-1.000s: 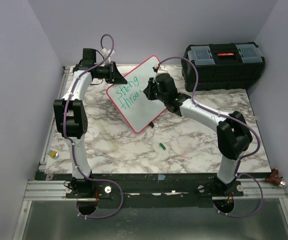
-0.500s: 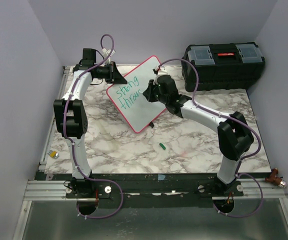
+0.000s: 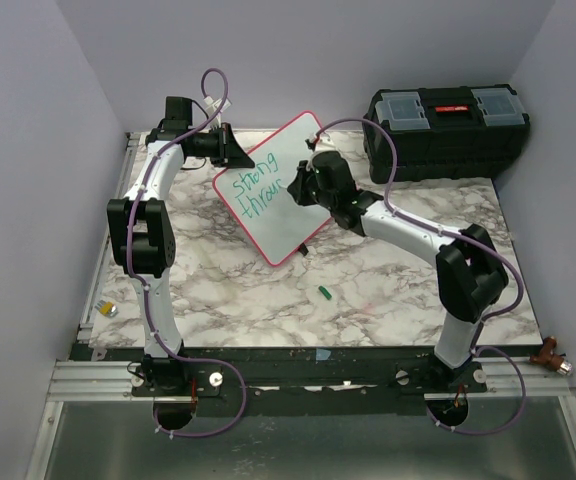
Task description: Write a sentence on the whiteboard
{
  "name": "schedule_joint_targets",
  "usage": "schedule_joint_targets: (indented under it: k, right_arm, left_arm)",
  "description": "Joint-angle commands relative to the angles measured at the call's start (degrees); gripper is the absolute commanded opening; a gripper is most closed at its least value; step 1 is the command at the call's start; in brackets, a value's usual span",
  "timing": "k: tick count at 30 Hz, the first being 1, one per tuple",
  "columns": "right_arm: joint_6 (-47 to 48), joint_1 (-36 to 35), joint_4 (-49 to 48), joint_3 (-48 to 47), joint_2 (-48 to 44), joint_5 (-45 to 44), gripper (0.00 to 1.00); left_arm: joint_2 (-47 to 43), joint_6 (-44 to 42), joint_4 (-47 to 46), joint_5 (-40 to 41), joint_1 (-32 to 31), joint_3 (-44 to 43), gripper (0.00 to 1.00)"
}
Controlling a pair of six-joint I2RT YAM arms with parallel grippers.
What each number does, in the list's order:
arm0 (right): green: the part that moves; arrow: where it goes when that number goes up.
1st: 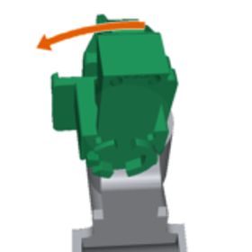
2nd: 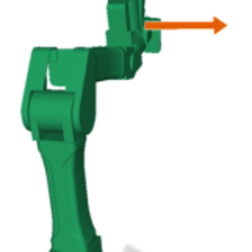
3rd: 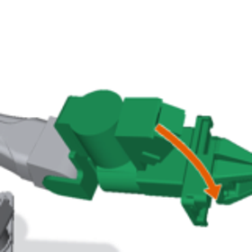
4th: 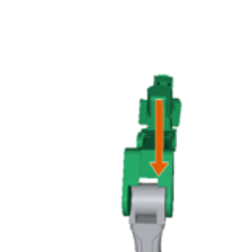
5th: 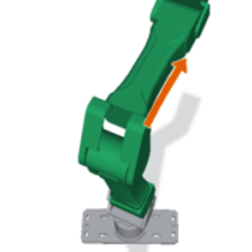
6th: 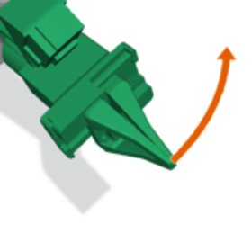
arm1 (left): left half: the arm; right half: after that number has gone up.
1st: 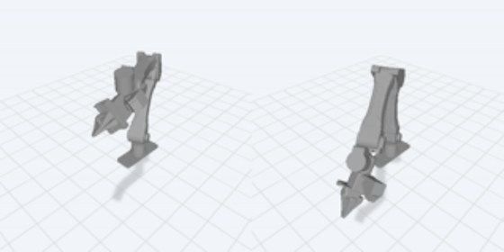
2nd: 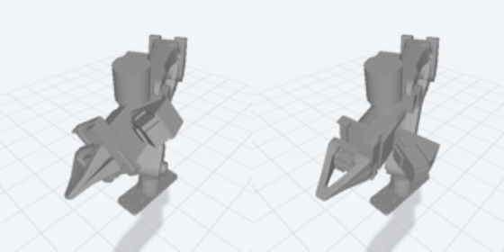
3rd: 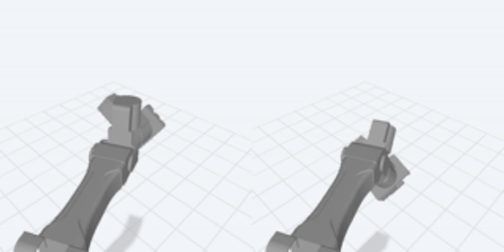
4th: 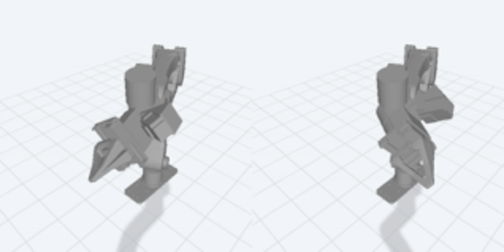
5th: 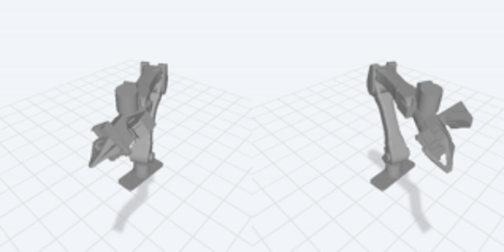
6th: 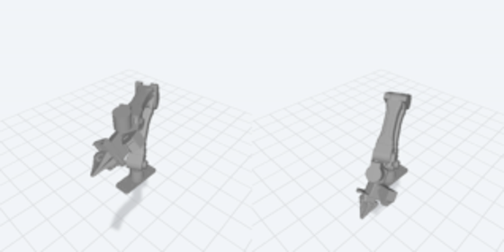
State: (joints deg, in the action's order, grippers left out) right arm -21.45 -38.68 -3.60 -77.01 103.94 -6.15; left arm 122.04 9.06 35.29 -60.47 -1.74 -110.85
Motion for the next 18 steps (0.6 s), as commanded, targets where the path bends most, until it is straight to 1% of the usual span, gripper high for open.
schedule_joint_targets:
  k: [1, 9, 18]
  right_arm:
    - [0.87, -0.08, 3.33, -3.73, 2.78, -2.94, 0.01]
    - [1.23, -0.08, 3.49, -6.39, 4.43, -3.04, 0.0]
    - [0.36, -0.08, 3.17, -2.65, 2.98, -0.51, 0.01]
  left_arm:
    - [-1.27, -3.56, -0.66, -0.35, -1.52, 0.68, 0.0]
    - [-1.19, -3.51, -0.75, -0.35, -1.54, 0.46, 0.0]
    - [-1.24, -3.52, -0.75, -0.29, -1.53, 0.46, 0.0]
